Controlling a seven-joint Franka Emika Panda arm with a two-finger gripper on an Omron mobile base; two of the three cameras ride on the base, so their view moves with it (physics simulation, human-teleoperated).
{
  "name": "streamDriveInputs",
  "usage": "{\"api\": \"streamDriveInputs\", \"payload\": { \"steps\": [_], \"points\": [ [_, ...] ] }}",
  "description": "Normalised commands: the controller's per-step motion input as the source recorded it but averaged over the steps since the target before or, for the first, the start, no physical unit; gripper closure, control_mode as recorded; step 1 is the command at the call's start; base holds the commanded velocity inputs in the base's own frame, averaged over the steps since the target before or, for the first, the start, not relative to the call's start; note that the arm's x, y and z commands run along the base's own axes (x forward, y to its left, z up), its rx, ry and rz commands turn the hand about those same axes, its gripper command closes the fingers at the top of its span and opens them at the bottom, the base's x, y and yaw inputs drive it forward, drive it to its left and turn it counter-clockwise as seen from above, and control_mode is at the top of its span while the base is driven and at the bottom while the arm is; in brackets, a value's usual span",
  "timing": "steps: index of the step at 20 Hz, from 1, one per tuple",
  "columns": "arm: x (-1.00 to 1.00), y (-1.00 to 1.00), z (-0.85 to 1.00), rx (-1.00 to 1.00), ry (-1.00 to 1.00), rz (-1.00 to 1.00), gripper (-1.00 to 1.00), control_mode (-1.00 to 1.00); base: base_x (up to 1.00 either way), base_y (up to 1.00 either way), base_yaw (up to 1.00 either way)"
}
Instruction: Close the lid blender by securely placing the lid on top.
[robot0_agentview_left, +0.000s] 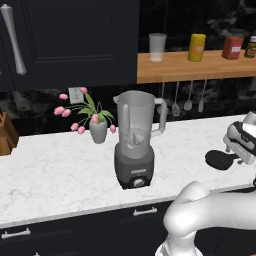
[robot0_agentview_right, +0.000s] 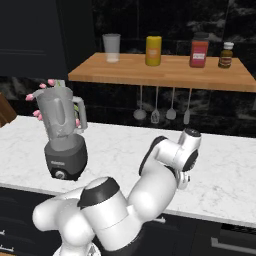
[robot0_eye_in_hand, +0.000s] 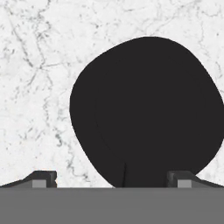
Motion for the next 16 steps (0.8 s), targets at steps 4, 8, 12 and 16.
{"api": "streamDriveInputs", "payload": {
  "steps": [4, 8, 12, 16],
  "points": [
    [0.21, 0.00, -0.05, -0.03, 0.00, 0.00, -1.00, -1.00, 0.00, 0.00, 0.00],
    [0.24, -0.06, -0.13, -0.03, 0.00, 0.00, -1.00, -1.00, 0.00, 0.00, 0.00],
    [0.24, -0.11, -0.04, 0.00, 0.00, 0.00, -1.00, -1.00, 0.00, 0.00, 0.00],
    [0.10, -0.21, -0.09, 0.00, 0.00, 0.00, -1.00, -1.00, 0.00, 0.00, 0.00]
  ]
}}
